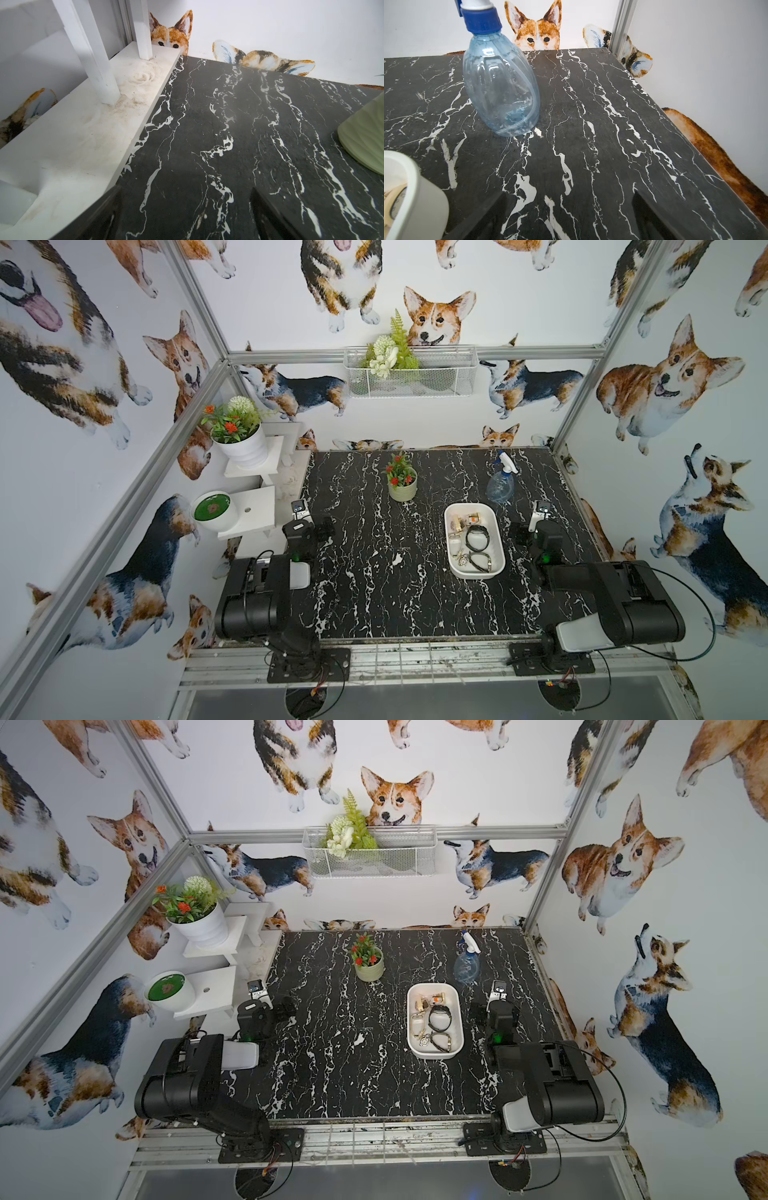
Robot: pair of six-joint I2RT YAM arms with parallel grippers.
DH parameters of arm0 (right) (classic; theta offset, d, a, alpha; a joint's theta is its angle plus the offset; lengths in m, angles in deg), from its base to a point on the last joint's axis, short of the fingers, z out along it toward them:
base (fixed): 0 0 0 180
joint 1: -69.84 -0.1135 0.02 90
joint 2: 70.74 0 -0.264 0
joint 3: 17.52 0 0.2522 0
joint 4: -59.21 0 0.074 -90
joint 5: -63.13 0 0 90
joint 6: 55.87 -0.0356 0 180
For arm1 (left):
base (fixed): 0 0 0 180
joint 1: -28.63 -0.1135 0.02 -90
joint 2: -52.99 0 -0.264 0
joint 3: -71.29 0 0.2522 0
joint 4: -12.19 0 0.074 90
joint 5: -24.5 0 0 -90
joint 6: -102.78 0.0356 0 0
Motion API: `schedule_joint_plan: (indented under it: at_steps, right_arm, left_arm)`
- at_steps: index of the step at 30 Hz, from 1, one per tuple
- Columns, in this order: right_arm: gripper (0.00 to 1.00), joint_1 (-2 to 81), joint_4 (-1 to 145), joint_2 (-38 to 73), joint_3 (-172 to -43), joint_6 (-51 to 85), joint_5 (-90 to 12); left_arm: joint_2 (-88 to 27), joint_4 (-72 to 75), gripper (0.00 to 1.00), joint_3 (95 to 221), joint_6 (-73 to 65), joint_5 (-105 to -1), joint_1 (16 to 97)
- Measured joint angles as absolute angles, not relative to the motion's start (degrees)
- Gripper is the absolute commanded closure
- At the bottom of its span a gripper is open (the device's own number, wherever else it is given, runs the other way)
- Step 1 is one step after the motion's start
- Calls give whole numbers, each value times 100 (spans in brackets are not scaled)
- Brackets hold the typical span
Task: Put the watch into the storage box
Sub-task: Reset both arms
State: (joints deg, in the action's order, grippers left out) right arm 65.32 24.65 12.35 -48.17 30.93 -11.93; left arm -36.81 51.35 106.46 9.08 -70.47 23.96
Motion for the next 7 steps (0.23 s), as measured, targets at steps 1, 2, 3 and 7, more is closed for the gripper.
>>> schedule_joint_plan:
  at_steps: [1,2,3,7]
  right_arm:
    - [0,6530,2433,1237,-4806,3093,-1193]
    - [0,6521,2428,1237,-4806,3093,-1193]
    - [0,6521,2417,1237,-4806,3093,-1193]
    - [0,6521,2354,1239,-4806,3093,-1193]
  left_arm:
    - [-3683,5120,0,10646,908,-7047,2396]
    - [-3686,5107,0,10646,908,-7047,2396]
    - [-3686,5096,0,10646,908,-7047,2396]
    - [-3686,5094,0,10646,908,-7047,2396]
